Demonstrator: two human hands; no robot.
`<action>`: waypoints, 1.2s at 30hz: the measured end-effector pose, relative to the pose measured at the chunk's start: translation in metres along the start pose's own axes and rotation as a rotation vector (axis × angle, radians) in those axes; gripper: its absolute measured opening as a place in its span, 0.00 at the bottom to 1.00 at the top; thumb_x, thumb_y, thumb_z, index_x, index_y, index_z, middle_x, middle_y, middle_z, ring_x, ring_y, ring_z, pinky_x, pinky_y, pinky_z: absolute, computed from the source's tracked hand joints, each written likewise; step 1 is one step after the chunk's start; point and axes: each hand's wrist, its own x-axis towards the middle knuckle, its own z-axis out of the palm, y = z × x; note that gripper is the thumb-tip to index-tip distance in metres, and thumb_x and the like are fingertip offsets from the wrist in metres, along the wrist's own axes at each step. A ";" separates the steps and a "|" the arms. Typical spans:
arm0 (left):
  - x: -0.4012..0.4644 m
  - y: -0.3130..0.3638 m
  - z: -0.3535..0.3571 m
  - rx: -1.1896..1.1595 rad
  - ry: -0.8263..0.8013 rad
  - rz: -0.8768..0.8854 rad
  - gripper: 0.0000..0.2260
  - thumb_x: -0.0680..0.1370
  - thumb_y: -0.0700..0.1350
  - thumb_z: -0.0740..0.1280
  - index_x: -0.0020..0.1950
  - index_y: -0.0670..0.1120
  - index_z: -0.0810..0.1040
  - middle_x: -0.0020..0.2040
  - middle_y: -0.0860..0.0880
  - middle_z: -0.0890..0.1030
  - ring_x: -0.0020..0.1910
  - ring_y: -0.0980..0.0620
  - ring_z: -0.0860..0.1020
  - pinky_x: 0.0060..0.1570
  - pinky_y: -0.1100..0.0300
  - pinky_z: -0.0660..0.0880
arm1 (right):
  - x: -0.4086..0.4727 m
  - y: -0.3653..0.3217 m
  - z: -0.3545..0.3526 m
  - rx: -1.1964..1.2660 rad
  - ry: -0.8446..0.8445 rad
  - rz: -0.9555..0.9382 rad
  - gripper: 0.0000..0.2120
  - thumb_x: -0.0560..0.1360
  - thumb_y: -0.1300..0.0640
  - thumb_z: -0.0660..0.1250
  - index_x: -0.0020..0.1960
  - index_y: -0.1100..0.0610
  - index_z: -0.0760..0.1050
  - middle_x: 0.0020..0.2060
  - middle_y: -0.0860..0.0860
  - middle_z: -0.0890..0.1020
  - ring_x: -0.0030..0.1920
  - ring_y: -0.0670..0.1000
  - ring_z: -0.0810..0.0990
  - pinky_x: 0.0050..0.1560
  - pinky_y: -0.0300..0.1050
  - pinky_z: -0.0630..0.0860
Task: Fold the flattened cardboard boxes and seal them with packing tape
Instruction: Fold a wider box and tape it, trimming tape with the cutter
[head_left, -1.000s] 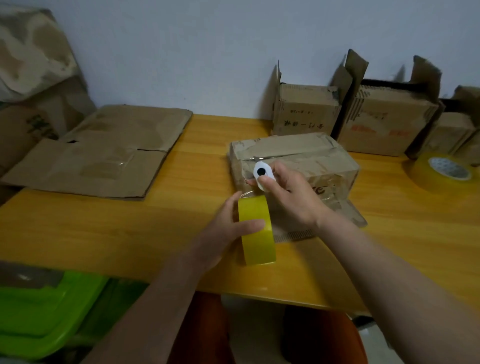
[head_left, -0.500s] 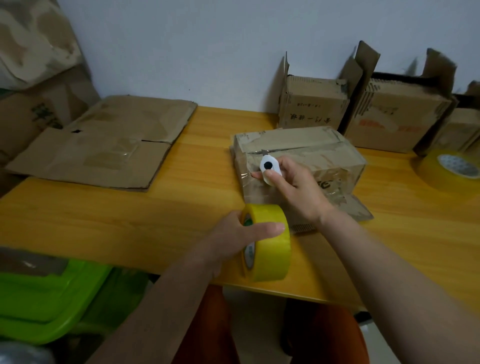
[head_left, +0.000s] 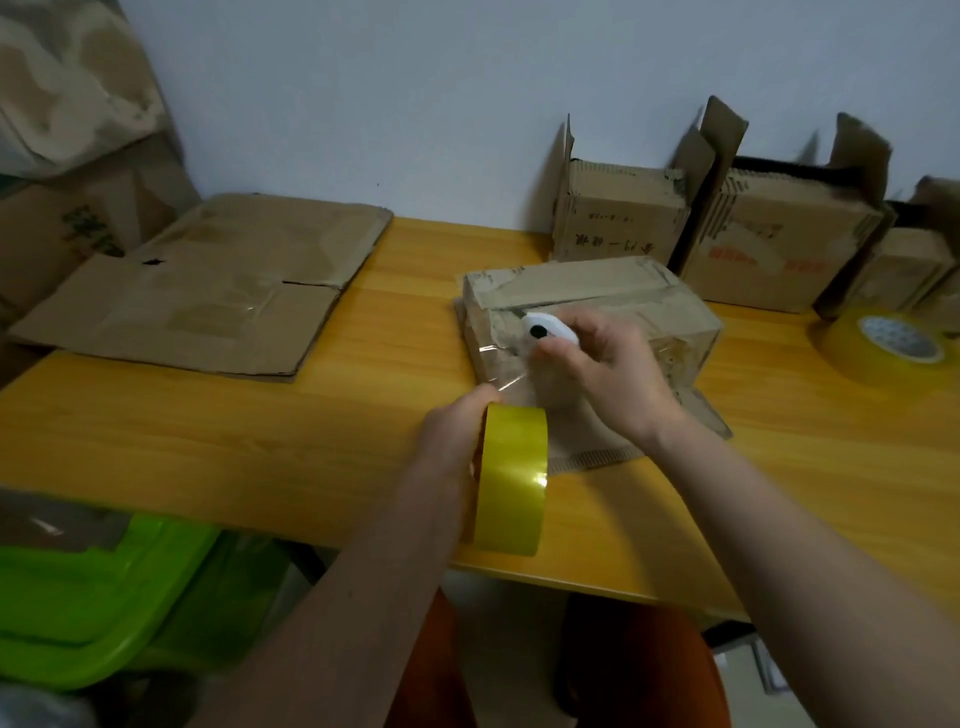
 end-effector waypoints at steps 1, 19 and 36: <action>0.001 0.000 0.000 0.010 0.014 0.014 0.06 0.70 0.45 0.70 0.35 0.44 0.78 0.31 0.46 0.74 0.31 0.49 0.72 0.33 0.58 0.68 | -0.004 0.000 -0.003 -0.096 -0.008 -0.067 0.08 0.77 0.56 0.66 0.55 0.53 0.79 0.44 0.46 0.82 0.43 0.44 0.77 0.46 0.38 0.74; 0.016 -0.004 -0.001 -0.058 0.075 0.062 0.06 0.68 0.38 0.70 0.33 0.40 0.75 0.27 0.44 0.70 0.32 0.46 0.71 0.38 0.52 0.68 | -0.028 0.022 -0.033 -0.520 -0.188 0.046 0.05 0.77 0.58 0.65 0.53 0.54 0.78 0.49 0.50 0.74 0.49 0.50 0.73 0.47 0.42 0.70; 0.021 -0.002 -0.003 -0.068 -0.090 -0.006 0.06 0.68 0.42 0.71 0.37 0.41 0.78 0.29 0.45 0.76 0.28 0.47 0.75 0.31 0.58 0.73 | -0.008 0.009 -0.024 -0.542 -0.046 -0.140 0.19 0.76 0.48 0.65 0.66 0.50 0.73 0.64 0.50 0.73 0.66 0.51 0.67 0.67 0.49 0.65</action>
